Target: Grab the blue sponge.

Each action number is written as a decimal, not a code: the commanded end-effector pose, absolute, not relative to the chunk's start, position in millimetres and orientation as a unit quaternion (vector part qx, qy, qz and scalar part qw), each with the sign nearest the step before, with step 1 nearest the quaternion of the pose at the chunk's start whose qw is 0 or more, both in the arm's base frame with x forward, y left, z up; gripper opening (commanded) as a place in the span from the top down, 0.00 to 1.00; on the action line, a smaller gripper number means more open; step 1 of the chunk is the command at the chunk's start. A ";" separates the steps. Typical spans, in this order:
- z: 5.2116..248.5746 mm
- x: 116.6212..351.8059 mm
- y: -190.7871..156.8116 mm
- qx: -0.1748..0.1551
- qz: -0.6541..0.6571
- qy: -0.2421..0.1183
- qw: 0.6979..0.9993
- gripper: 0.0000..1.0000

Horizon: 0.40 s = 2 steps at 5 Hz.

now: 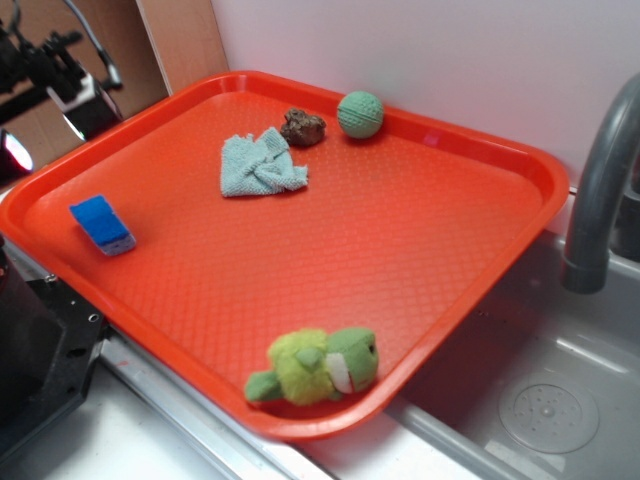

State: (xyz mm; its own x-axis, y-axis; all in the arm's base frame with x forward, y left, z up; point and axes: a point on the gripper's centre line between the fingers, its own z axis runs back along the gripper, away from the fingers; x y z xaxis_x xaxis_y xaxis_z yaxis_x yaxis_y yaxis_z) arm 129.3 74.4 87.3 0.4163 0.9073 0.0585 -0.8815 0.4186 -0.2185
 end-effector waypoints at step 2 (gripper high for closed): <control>45.8 131.6 88.2 -0.145 0.460 -0.001 0.876 0.00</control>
State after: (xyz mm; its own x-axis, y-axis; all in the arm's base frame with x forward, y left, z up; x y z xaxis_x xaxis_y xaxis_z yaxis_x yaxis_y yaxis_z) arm 138.6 82.0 39.1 0.5857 0.7940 -0.1629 -0.8043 0.5444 -0.2383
